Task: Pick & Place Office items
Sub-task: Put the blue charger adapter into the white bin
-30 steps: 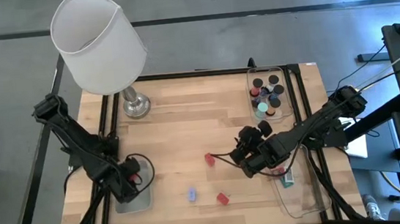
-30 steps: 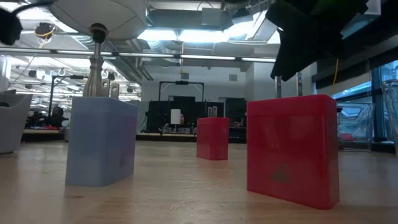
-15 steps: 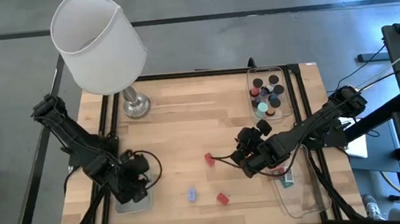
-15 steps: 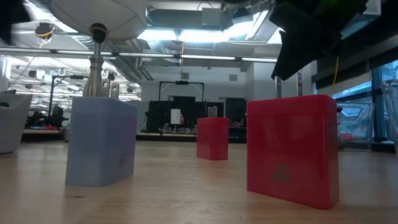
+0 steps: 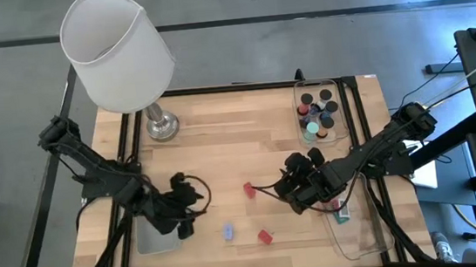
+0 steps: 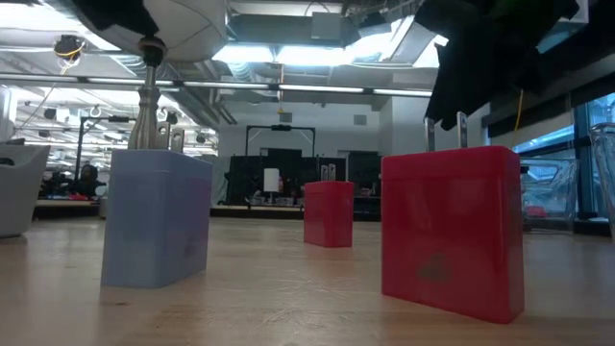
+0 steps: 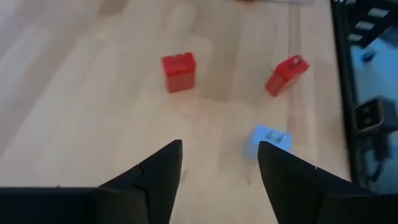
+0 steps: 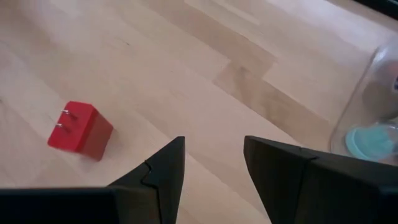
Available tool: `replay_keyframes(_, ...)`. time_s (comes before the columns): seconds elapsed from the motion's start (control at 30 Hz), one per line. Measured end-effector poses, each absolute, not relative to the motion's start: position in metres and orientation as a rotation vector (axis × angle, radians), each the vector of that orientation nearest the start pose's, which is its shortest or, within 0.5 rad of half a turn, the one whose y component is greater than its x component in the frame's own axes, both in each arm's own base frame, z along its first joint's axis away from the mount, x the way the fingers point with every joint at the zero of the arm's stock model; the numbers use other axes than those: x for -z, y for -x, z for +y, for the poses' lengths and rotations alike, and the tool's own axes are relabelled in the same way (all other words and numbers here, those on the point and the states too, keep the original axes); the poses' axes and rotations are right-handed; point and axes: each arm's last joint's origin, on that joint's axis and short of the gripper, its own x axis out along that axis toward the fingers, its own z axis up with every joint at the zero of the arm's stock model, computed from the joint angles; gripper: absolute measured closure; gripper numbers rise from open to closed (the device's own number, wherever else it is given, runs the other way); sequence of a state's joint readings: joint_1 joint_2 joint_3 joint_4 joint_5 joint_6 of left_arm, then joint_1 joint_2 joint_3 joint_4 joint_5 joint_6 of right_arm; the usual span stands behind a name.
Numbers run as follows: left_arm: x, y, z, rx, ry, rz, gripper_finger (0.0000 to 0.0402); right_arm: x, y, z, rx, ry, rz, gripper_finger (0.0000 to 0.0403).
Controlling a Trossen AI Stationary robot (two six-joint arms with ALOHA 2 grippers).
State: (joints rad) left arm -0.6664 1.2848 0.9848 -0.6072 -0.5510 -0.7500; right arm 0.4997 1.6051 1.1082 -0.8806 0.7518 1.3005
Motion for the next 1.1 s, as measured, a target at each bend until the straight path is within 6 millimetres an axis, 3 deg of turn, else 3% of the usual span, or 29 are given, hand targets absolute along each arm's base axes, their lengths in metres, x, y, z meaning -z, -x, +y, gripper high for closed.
replay_keyframes(0.17,-0.254,-0.233,-0.152,-0.182,0.316,0.721,0.0168,-0.216,-0.264,0.121,0.807,-0.317,0.760,0.0233)
replay_keyframes(0.3,-0.238,-0.249,-0.149,-0.289,0.447,0.719,0.0153,-0.216,-0.264,0.122,0.803,-0.310,0.763,0.0233)
replay_keyframes(0.5,-0.219,-0.265,-0.143,-0.421,0.657,0.731,0.0154,-0.216,-0.265,0.122,0.798,-0.318,0.766,0.0233)
replay_keyframes(0.77,-0.202,-0.280,-0.161,-0.397,0.812,0.674,0.0153,-0.216,-0.265,0.122,0.799,-0.330,0.764,0.0233)
replay_keyframes(0.97,-0.188,-0.283,-0.174,-0.396,0.866,0.688,0.0158,-0.216,-0.263,0.127,0.774,-0.338,0.774,0.0234)
replay_keyframes(1.1,-0.189,-0.289,-0.179,-0.389,0.796,0.742,0.0157,-0.216,-0.261,0.134,0.749,-0.349,0.773,0.0234)
